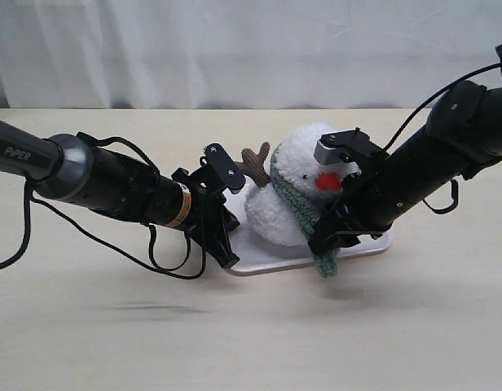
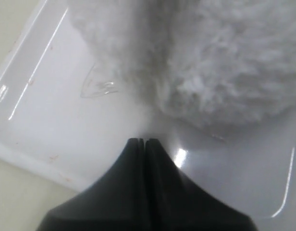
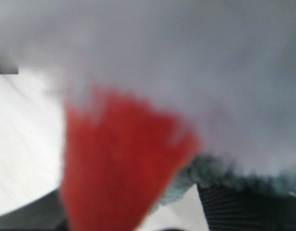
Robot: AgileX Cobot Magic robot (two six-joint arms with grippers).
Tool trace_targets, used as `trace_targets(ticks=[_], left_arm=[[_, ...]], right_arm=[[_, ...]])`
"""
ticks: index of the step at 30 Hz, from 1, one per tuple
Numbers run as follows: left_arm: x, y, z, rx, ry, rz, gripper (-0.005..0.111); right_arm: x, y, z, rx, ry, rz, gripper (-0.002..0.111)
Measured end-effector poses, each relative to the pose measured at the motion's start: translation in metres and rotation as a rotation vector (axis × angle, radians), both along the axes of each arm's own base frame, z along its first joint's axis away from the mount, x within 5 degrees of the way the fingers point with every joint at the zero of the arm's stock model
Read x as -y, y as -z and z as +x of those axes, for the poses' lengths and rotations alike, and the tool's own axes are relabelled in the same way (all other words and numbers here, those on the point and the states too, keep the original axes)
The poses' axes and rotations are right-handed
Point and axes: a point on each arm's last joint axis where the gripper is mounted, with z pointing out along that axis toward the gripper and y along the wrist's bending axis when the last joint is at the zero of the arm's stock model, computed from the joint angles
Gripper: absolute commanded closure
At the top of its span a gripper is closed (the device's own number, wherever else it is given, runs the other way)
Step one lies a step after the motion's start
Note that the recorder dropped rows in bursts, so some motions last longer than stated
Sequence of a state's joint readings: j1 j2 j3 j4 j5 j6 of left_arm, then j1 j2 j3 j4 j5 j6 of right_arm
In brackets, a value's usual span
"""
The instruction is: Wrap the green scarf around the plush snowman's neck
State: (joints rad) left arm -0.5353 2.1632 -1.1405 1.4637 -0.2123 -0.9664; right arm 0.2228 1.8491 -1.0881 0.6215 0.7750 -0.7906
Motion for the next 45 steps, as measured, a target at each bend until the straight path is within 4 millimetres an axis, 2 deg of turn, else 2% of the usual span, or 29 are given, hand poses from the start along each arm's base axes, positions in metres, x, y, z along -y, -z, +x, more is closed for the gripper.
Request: trace_targets(ticks=[5,7,16,23,29,34,41,44,45], left_arm=[[0.0,0.0,0.0,-0.001,0.001,-0.001,0.107],[0.0,0.0,0.0,-0.001,0.001,-0.001,0.107],[0.0,0.0,0.0,-0.003,0.002,-0.005,0.107],[0.001,0.0,-0.001,-0.006,0.008,-0.013,0.107],[0.001,-0.004,0.0,-0.01,-0.009,-0.027,0.107],[0.002,-0.017,-0.002,-0.009,-0.015,-0.065,0.107],[0.004,-0.056,-0.003,0.053,-0.015,-0.136,0.107],[0.004,-0.077,-0.006,0.085,0.0,-0.176,0.107],[0.005,-0.091,-0.009,0.105,0.012,-0.205,0.107]], right_arm=[[0.0,0.0,-0.001,-0.016,0.013,0.004,0.036],[0.0,-0.002,-0.002,-0.02,0.019,0.0,0.033],[0.008,-0.021,-0.009,-0.012,0.044,-0.067,0.034],[0.011,-0.06,-0.021,0.08,0.039,-0.052,0.035],[0.015,-0.098,-0.033,0.21,0.071,-0.018,0.055],[0.017,-0.105,-0.033,0.246,0.108,-0.024,0.071],[0.019,-0.108,-0.025,0.328,0.153,-0.035,0.105],[0.02,-0.111,-0.02,0.393,0.181,-0.031,0.104],[0.021,-0.112,-0.017,0.427,0.194,-0.025,0.104]])
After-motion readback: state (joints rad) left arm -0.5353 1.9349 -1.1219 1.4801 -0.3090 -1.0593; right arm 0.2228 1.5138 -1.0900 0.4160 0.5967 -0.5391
